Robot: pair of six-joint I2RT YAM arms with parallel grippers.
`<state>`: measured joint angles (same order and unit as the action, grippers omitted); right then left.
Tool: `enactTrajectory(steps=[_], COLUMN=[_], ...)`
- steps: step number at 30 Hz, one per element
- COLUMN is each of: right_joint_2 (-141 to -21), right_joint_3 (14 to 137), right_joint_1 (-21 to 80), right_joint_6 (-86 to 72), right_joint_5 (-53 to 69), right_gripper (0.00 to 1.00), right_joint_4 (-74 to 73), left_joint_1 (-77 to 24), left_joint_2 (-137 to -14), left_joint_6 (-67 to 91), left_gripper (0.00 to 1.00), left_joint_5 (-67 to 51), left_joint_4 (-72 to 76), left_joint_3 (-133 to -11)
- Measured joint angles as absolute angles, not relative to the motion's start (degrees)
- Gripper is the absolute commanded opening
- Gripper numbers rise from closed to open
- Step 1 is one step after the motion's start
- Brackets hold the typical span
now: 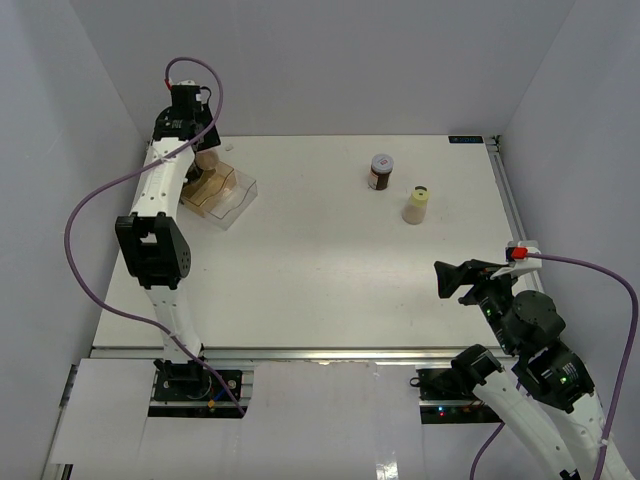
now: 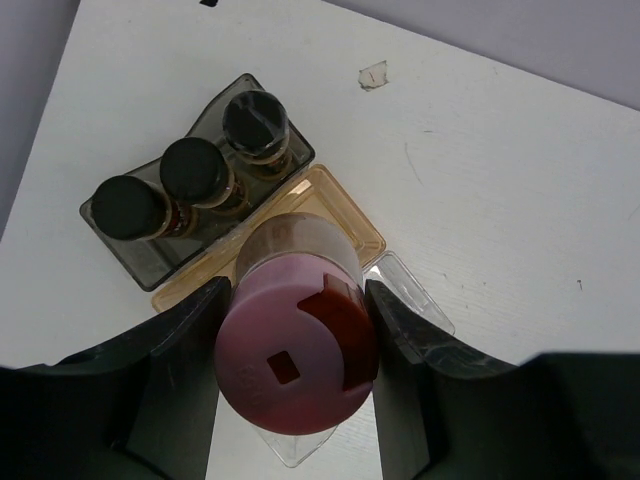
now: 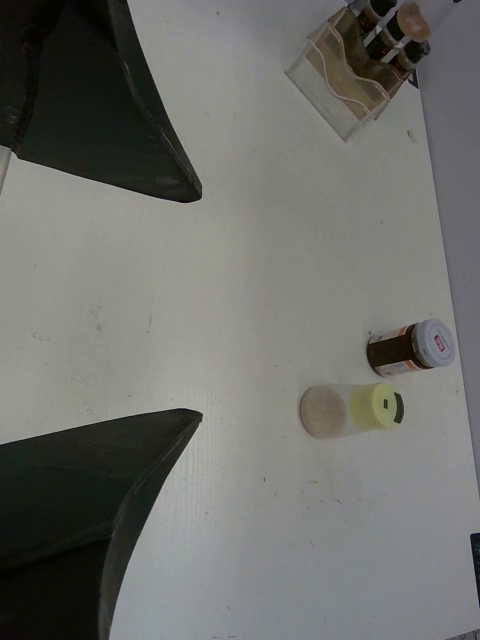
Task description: Organize the condiment bottles
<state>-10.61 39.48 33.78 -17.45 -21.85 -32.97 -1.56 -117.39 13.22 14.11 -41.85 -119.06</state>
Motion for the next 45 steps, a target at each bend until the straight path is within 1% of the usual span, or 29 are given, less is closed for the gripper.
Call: enactTrajectory(steps=[10,20,34,37,40,42,43,45], right_joint_2=[-10.5,-10.4,-10.4,-10.4,-10.4,-10.4,-10.4,-10.4], right_joint_3=[39.5,39.5,39.5,39.5,39.5,39.5,39.5,39.5], right_joint_1=[33.8,33.8,33.8,33.8,33.8,33.8,33.8,33.8], right_joint_6=[-17.5,-17.5,-17.4,-17.3,-17.3,-17.3,-17.3,-17.3], right_joint_5=[-22.3,-22.4,-22.4,-22.4,-22.4,-22.4,-22.4,-22.4], right_gripper=[0.90,0.90,0.90,0.90,0.90,0.90,0.90,0.90], right_joint_4=[-33.0,-33.0,-33.0,-32.9,-32.9,-32.9,-32.9,-32.9], left_joint_1=[-1.7,-1.3,-1.3,-1.3,-1.3,-1.3,-1.3,-1.3], left_joint_2=[-121.8,-122.1,-122.9,-124.0,-125.2,-125.9,-126.2,-126.4], left_joint_6=[11.5,10.8,10.5,10.6,10.7,10.9,11.0,11.0], left_gripper=[0.00,0.00,0.01,0.05,0.07,0.12,0.18,0.33], left_joint_5=[13.8,13.7,13.7,13.6,13.5,13.5,13.5,13.5], left_joint_4=[-39.4,-35.4,-33.5,-32.7,-32.6,-32.6,-32.5,-32.6], left_joint_3=[-118.1,-113.6,-112.9,-112.9,-112.9,-112.8,-112.8,-112.8])
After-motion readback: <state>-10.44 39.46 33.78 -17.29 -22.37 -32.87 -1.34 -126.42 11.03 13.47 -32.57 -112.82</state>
